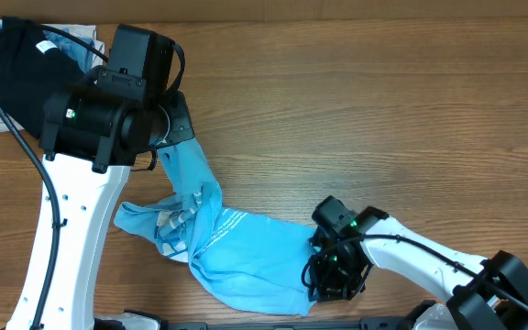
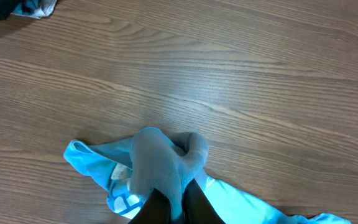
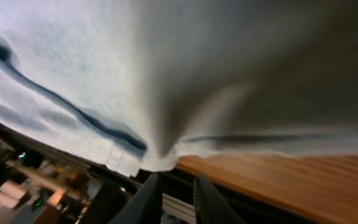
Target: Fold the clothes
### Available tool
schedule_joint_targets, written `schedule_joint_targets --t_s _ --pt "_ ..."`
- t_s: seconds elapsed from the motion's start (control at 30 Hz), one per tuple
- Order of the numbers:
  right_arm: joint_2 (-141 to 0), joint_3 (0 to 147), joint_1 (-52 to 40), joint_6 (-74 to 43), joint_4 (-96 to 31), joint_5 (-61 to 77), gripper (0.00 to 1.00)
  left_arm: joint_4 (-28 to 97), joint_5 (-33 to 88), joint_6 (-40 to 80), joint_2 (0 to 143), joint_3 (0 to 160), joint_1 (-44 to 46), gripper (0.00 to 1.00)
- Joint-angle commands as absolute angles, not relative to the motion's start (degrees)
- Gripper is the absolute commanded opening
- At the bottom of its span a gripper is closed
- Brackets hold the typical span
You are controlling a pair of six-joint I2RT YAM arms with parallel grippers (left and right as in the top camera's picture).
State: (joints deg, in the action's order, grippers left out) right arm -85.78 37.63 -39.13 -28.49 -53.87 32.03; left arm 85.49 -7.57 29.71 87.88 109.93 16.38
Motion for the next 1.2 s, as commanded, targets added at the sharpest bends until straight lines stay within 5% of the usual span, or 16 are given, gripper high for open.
schedule_joint_targets --t_s 0.0,0.2,0.6,1.17 --pt "-84.86 42.37 -39.42 -27.31 -56.53 25.58 0.26 85.47 -7.44 30.24 87.64 110.63 16.10 0.09" --pt "-84.88 43.13 -39.44 -22.00 -55.16 30.74 0.55 85.49 -7.40 30.26 87.64 110.63 16.10 0.10" --pt "-84.93 39.22 -39.53 -19.03 -48.05 38.52 0.50 85.69 -7.42 30.24 87.64 110.63 16.10 0.09" --pt "-84.99 37.80 -47.31 -18.00 -42.46 38.68 0.57 85.82 -7.42 30.24 87.64 110.63 16.10 0.09"
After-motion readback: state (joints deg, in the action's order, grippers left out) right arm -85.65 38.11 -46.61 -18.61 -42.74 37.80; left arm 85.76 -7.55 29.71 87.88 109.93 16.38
